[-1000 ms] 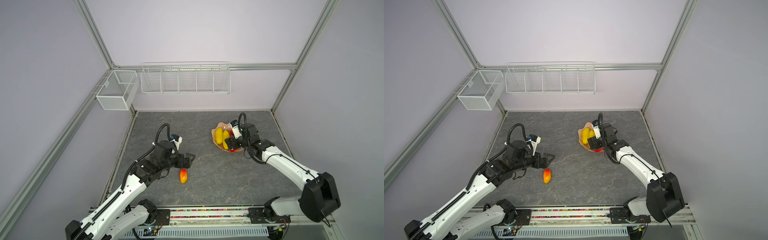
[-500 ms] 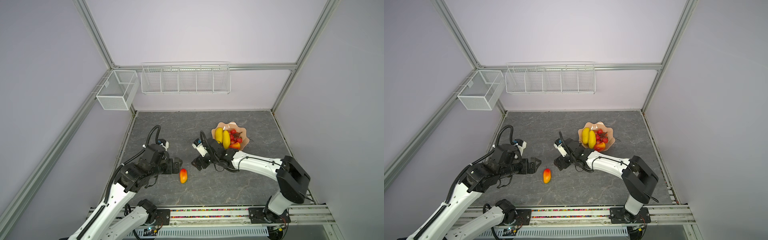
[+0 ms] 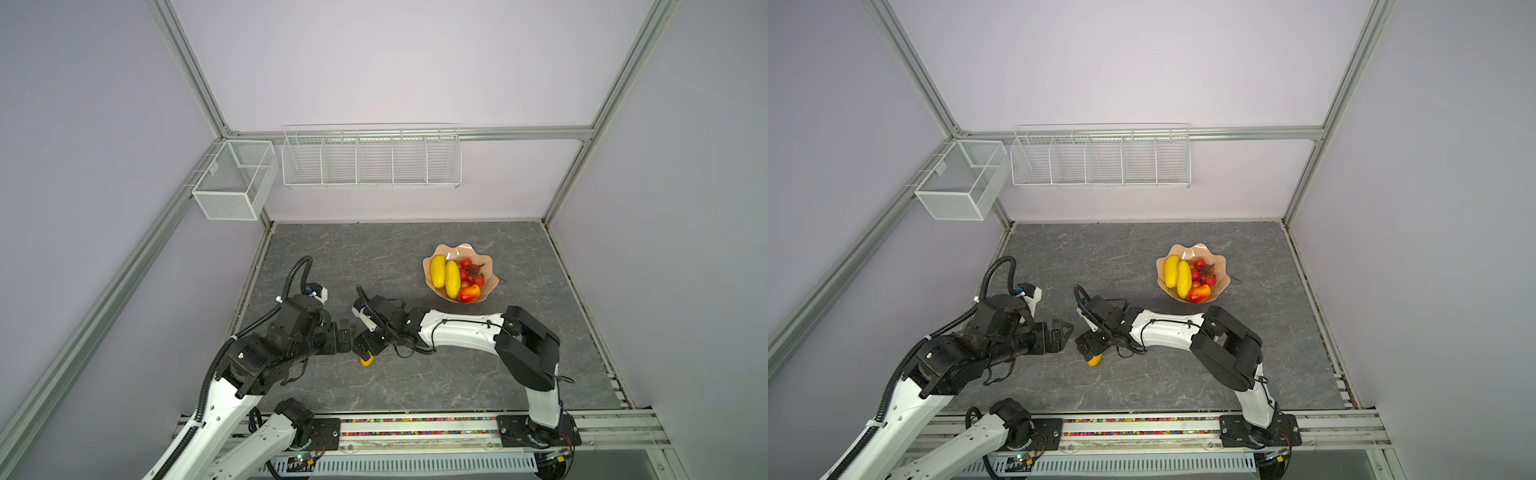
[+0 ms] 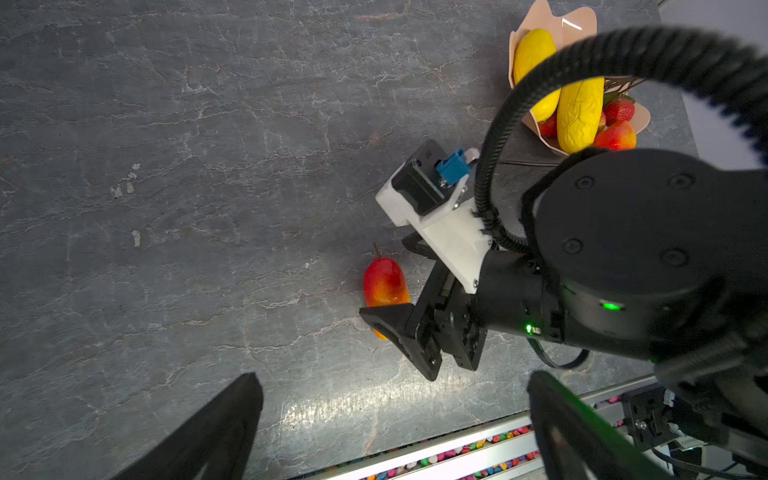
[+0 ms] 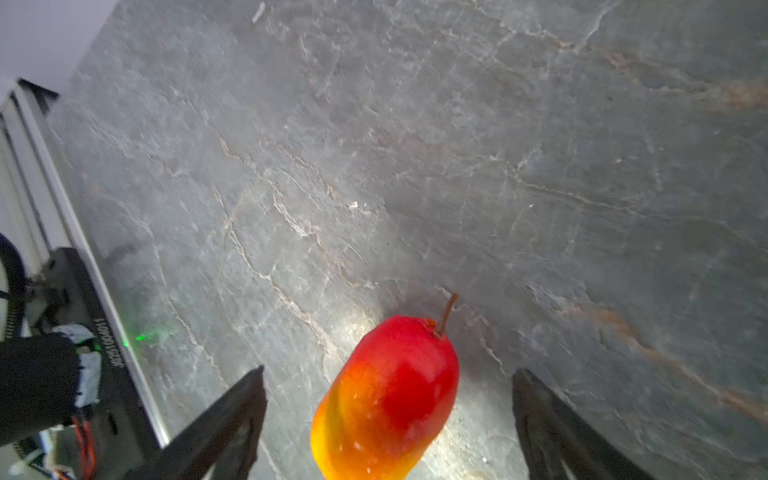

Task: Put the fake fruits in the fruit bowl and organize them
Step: 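Reach to the remaining red-yellow mango and grasp it with the right gripper, then carry the second red-yellow mango into the bowl with the right gripper and release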

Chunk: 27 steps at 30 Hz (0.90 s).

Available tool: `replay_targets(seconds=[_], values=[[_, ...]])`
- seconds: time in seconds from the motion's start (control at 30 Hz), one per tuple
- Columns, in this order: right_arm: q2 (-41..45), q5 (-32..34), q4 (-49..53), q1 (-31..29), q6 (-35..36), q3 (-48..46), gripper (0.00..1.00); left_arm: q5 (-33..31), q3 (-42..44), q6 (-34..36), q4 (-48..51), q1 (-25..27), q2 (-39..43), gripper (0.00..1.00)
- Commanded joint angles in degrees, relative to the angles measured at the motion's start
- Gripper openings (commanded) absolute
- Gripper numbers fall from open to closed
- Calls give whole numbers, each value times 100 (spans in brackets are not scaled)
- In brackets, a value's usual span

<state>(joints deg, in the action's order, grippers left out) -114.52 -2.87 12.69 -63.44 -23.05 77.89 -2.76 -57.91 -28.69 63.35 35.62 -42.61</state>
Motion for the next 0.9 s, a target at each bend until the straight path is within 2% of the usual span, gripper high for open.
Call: replay_targets(seconds=[0.0,0.1,0.13,0.23,0.3,0.53,0.73,0.87], values=[[-243,67,409,-59,-261,182,87,-100,52,-58,105,-37,137,99],[-403,63,603,-72,-266,343,84,-113,60,-35,80,-37,129,99],[-434,93,665,-70,-275,376,80,-126,56,-23,81,-36,129,99],[-444,176,760,-72,-295,403,60,-152,68,-17,41,-37,135,99],[-390,252,763,-55,-297,352,51,-149,95,-19,-7,-37,139,99],[556,600,641,297,-274,-396,48,-14,144,128,-363,-37,4,99],[1860,754,894,1049,-262,-1051,48,270,166,359,-997,-36,-460,99],[2748,745,1173,1794,-214,-1369,48,908,239,477,-1809,-37,-816,99]])
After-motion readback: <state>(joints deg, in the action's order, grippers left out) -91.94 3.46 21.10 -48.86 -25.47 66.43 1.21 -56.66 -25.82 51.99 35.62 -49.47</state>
